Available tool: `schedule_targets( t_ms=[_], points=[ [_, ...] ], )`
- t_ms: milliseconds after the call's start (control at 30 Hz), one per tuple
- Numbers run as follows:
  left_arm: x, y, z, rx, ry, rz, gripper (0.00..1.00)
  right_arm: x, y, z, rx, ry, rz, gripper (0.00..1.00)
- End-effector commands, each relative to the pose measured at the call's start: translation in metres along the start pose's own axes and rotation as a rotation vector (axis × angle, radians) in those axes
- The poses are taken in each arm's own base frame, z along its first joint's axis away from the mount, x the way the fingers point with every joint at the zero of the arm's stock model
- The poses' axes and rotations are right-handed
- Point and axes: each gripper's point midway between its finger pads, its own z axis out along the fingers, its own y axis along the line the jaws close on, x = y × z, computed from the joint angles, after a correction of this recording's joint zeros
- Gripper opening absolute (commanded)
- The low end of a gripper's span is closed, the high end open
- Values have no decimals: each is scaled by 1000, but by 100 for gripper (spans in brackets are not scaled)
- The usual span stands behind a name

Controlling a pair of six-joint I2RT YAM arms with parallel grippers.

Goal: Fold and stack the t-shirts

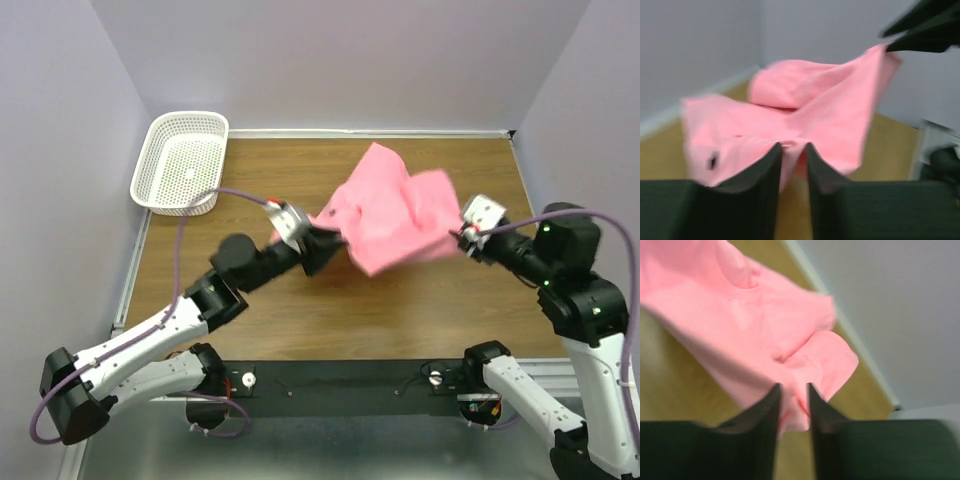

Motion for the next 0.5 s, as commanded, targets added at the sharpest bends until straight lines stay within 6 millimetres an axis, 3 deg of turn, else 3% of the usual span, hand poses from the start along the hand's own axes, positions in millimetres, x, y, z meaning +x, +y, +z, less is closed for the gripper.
schedule_targets(
  t_ms=[0,33,100,167,300,333,367,433,467],
  points=[
    [105,-89,-47,210,292,-407,48,92,94,-18,-350,255,6,60],
    [117,-100,-65,215,330,-454,67,97,98,-24,-332,267,19,86],
    [115,-109,-81,171,326,-529,79,104,98,-26,-309,292,30,99],
    [99,-101,-99,121,278,-586,85,109,102,-21,-325,302,57,100],
    [85,-57,-112,-109,192,-604,91,114,114,8,-387,287,189,100],
    [86,-52,-115,-143,188,-627,92,113,113,20,-390,267,214,100],
    [88,-45,-114,-188,179,-639,92,124,127,33,-455,290,283,100],
    [101,-42,-109,-232,208,-653,93,127,138,52,-514,281,372,100],
    [107,-39,-106,-259,219,-651,93,136,154,64,-612,304,451,100]
  ],
)
